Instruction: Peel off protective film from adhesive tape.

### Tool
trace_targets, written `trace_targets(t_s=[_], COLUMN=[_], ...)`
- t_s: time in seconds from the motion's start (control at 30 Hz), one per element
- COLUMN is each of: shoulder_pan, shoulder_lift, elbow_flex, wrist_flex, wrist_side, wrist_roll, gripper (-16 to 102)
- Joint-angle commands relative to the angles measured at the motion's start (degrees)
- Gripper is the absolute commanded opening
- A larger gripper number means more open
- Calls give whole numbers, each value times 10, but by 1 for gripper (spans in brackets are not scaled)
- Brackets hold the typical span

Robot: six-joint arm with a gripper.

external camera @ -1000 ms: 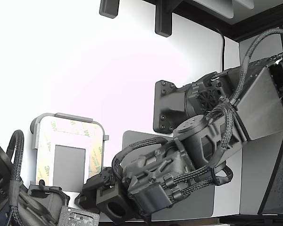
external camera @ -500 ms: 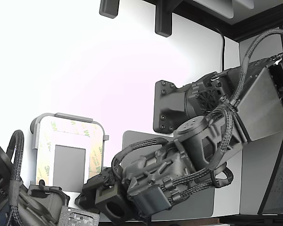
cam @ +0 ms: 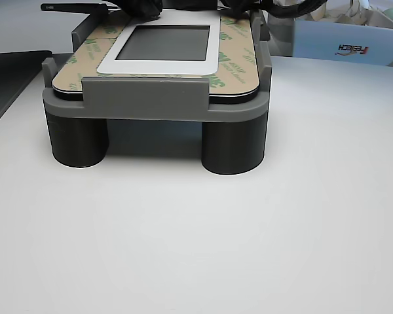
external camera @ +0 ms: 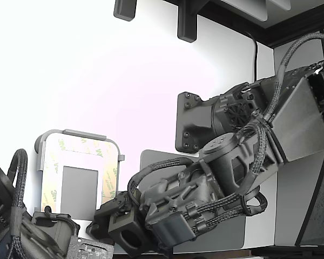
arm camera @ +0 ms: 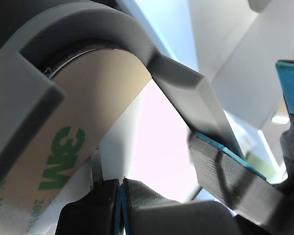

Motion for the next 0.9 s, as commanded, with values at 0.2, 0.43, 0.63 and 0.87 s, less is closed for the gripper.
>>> trace_targets(t_s=[0.2,0.43,0.63,0.87], shoulder_pan=[-4,-4,-4,-4], shoulder_lift=[12,11,7,4], elbow_flex=[-20,-21,-21,-25], wrist_flex=[-11,-13,-11,-8], wrist_side=[0,-2,-7,-6], wrist_roll=[10,2,-14,-23], gripper=[-11,-11,-11,-11])
